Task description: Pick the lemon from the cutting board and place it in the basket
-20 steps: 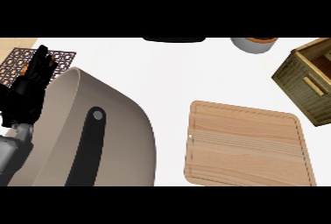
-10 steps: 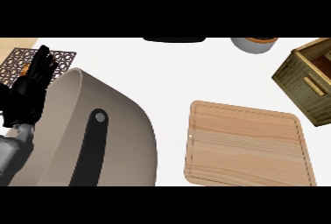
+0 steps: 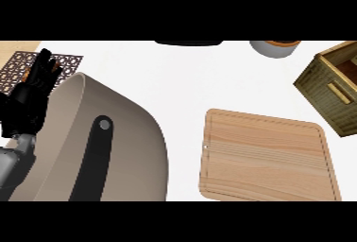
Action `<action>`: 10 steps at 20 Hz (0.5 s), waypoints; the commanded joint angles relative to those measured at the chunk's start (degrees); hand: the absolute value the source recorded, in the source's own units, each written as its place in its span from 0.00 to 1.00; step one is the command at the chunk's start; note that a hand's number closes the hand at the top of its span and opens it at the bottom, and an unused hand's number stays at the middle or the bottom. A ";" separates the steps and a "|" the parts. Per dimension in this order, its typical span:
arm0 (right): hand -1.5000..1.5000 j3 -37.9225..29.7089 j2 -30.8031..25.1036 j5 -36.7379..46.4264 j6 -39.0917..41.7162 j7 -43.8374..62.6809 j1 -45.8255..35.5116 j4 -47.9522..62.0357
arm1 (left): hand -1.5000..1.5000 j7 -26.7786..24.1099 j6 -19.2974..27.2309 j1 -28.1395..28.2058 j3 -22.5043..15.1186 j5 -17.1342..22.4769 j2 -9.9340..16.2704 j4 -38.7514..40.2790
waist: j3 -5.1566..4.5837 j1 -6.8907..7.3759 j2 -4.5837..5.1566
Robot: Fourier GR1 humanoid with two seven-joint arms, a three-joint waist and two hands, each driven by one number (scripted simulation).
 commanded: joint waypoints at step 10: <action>1.00 -1.65 -0.51 -1.42 4.69 -1.05 0.87 1.69 | 0.50 1.96 -0.38 2.98 -2.76 1.14 -3.55 0.44 | -0.95 0.47 0.74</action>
